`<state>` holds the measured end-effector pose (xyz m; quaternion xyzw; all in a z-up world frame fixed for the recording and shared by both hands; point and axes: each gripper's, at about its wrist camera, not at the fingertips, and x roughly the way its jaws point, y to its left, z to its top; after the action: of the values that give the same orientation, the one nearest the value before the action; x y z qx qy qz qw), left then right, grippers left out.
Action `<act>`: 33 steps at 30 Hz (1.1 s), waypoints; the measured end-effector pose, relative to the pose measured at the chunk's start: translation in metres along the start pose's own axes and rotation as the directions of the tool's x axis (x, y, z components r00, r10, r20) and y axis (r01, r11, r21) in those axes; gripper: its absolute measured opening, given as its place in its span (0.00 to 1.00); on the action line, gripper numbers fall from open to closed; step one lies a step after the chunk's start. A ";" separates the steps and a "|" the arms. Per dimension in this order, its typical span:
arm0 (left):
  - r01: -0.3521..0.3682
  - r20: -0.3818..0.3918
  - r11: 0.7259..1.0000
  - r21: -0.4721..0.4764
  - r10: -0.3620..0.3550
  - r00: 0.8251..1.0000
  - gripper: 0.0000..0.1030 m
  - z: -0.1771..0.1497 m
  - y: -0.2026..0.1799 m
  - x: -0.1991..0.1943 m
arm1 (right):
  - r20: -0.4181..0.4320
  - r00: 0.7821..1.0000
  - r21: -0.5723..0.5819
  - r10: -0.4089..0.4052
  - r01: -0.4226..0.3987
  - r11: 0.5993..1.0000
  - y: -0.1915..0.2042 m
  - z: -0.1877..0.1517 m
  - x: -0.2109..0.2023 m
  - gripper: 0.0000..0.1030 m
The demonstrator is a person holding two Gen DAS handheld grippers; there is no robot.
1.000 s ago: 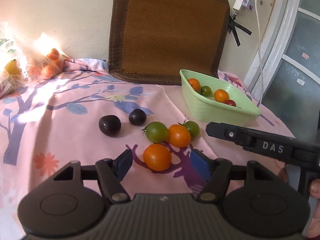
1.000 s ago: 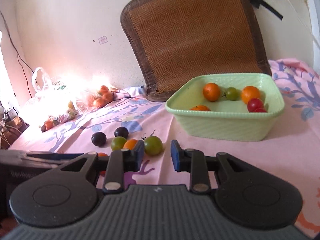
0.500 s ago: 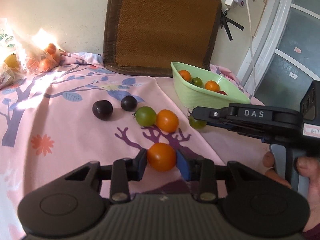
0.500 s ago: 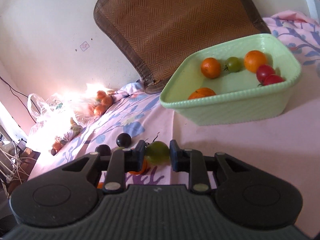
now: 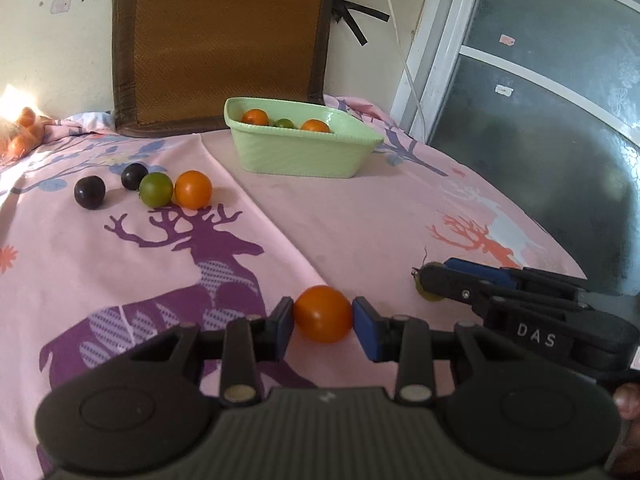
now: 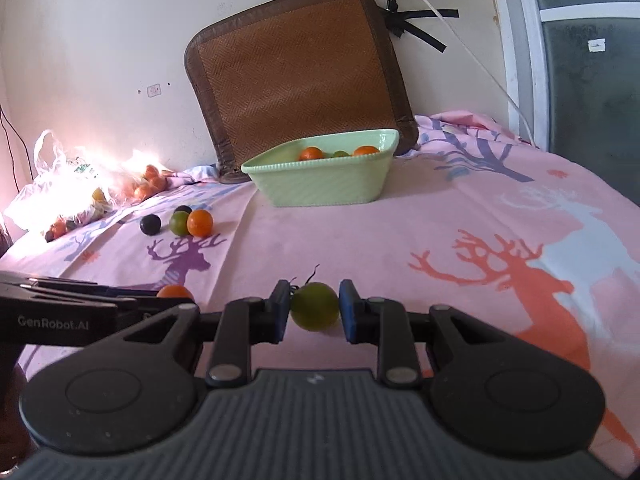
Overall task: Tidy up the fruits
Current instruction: 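Carry both held tomatoes over the green bowl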
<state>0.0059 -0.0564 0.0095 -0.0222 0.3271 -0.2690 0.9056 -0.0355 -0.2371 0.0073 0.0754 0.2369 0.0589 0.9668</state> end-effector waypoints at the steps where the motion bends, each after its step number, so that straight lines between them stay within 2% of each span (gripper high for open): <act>1: -0.009 0.001 1.000 0.009 0.009 1.000 0.33 0.000 -0.002 -0.001 | 0.000 1.000 -0.011 -0.002 0.002 1.000 0.000 -0.003 0.000 0.29; 5: -0.021 0.002 1.000 0.004 0.021 1.000 0.39 -0.001 -0.004 -0.004 | 0.012 1.000 -0.039 -0.009 0.010 0.999 0.005 -0.005 -0.002 0.30; 9: -0.047 0.018 0.999 0.021 0.047 0.999 0.52 -0.001 -0.007 -0.010 | 0.009 1.000 -0.038 -0.001 0.001 0.999 0.003 -0.006 -0.002 0.33; 16: -0.057 0.018 0.997 0.047 0.056 0.998 0.52 0.000 -0.012 -0.008 | -0.016 1.000 -0.051 -0.013 0.012 0.999 0.004 -0.010 0.002 0.33; 18: -0.061 0.012 0.996 0.061 0.061 0.998 0.50 -0.002 -0.014 -0.005 | -0.017 1.000 -0.054 -0.014 0.014 0.998 0.004 -0.010 0.002 0.33; 20: -0.061 0.000 0.996 0.061 0.061 0.998 0.42 -0.003 -0.013 -0.001 | -0.016 1.000 -0.060 -0.017 0.016 0.998 0.004 -0.010 0.003 0.33; 21: -0.063 0.005 0.996 0.061 0.062 0.998 0.31 -0.003 -0.013 -0.002 | -0.016 1.000 -0.068 -0.019 0.018 0.998 0.005 -0.010 0.003 0.33; 24: -0.026 0.002 0.999 0.030 0.026 1.000 0.31 0.002 -0.007 -0.003 | -0.006 1.000 -0.093 -0.023 0.022 0.995 0.007 -0.010 0.003 0.29; 28: 0.025 0.030 1.000 -0.008 -0.024 0.999 0.31 0.029 0.002 -0.004 | 0.026 1.000 -0.068 -0.006 0.007 0.998 0.004 0.003 0.005 0.29; 33: 0.021 0.105 1.000 0.004 -0.021 0.994 0.32 0.099 0.008 0.014 | 0.106 0.994 -0.045 0.009 -0.004 0.999 -0.002 0.047 0.024 0.30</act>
<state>0.0785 -0.0696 0.0771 -0.0386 0.2786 -0.2774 0.9187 0.0072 -0.2409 0.0371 0.0573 0.1836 0.0631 0.9793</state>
